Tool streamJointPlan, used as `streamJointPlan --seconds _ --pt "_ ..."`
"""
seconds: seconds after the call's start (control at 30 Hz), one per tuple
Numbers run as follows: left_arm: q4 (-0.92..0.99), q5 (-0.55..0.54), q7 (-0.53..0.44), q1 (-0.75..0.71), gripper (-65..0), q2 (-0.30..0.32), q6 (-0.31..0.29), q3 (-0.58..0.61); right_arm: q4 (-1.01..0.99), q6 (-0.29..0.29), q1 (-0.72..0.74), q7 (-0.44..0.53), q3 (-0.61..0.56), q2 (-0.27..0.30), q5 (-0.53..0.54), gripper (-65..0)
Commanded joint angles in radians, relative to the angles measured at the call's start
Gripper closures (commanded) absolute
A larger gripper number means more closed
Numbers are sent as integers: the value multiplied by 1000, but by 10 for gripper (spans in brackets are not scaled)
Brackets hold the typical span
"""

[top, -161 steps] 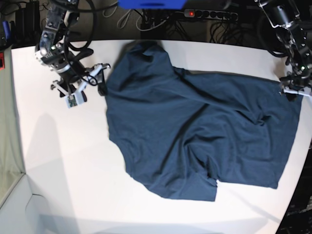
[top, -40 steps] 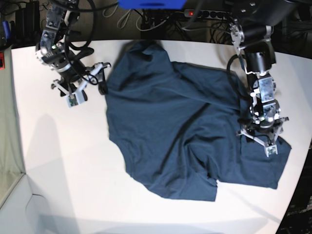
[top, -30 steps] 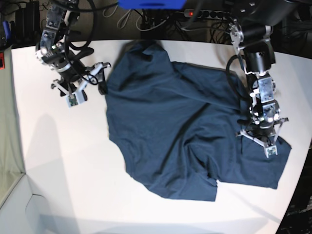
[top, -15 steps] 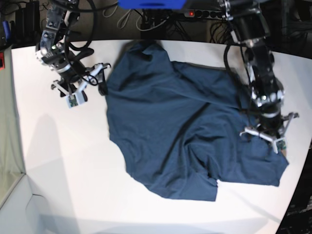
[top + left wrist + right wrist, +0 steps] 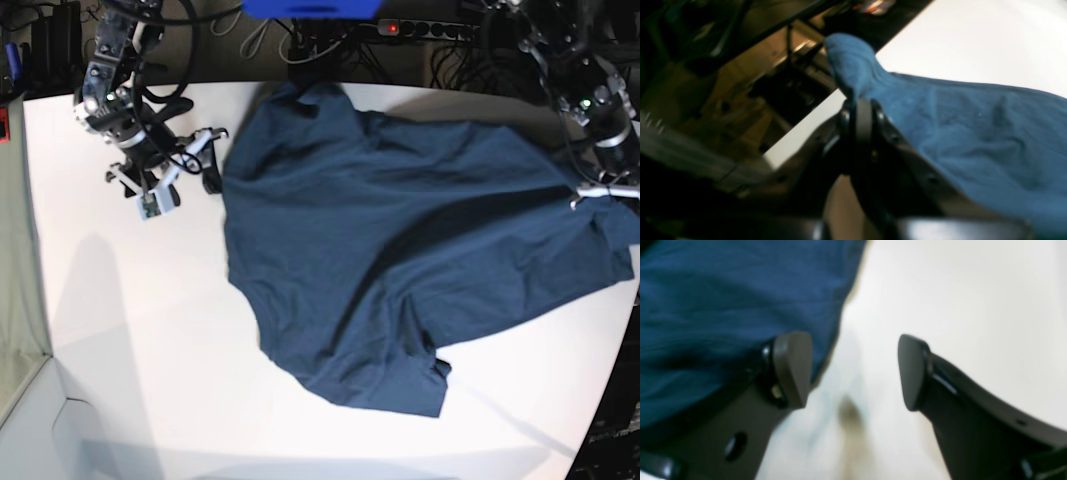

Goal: Layout the t-shirt on the table in an organized manner, then fold the t-shirt properly
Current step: 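Pull the grasped hem outward with the left gripper to unfold it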

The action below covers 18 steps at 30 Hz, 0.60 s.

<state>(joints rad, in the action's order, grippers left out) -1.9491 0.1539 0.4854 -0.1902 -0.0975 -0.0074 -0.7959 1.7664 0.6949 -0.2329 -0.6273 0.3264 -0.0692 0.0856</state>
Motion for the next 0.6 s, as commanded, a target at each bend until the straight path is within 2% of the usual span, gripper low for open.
streamJointPlan --seconds 0.0,0.1,0.3,0.57 --pt "3 2 -29 -4 -2 2 2 -9 16 3 8 25 0 2 16 -407" --pt "43 2 -29 -53 -2 -8 2 -18 16 3 7 24 -3 2 16 -410" --pt "144 2 -29 -122 -2 -9 2 -12 16 3 -15 22 -80 27 15 -410" --pt "218 2 -29 -136 -6 -3 1 -12 20 3 -44 22 -114 27 15 -410"
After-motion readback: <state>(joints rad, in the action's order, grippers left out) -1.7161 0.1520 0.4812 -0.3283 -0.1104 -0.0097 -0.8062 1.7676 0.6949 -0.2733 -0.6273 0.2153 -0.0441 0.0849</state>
